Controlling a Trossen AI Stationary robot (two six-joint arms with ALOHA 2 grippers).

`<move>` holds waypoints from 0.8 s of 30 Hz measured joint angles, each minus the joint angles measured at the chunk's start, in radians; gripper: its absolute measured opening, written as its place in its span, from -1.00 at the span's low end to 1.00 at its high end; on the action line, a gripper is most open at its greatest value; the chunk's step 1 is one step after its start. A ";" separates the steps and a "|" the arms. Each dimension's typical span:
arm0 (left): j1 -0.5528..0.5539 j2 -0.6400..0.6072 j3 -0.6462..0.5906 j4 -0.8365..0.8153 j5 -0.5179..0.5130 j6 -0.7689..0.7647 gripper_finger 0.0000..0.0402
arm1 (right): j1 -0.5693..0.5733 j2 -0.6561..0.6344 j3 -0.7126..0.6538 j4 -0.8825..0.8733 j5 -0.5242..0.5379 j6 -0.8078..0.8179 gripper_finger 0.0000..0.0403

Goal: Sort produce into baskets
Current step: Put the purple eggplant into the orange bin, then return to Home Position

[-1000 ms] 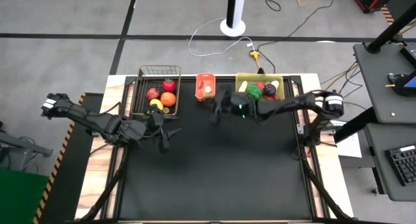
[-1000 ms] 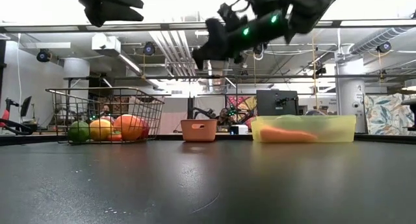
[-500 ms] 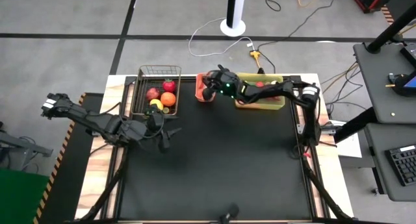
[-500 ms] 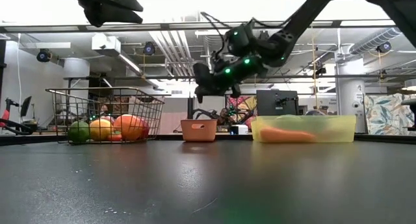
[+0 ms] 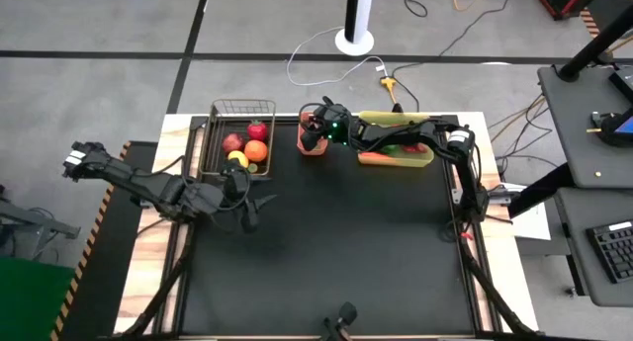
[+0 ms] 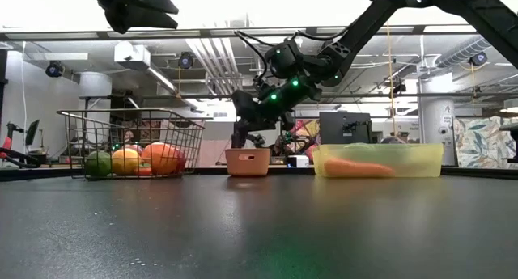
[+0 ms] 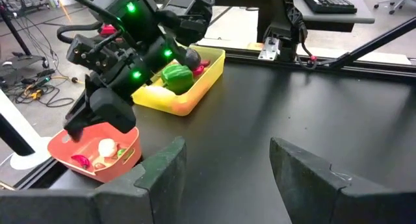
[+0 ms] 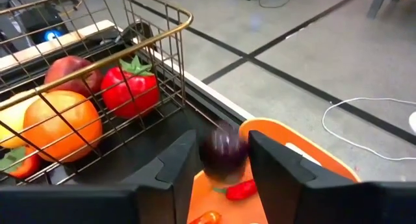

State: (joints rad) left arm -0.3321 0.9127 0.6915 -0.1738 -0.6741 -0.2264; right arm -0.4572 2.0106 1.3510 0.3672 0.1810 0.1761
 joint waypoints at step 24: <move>0.000 0.002 0.000 0.002 0.009 -0.002 0.01 | 0.180 -0.243 -0.123 -0.019 -0.208 -0.199 -0.20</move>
State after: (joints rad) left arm -0.3321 0.9150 0.6914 -0.1715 -0.6647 -0.2287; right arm -0.2770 1.7673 1.2277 0.3481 -0.0269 -0.0225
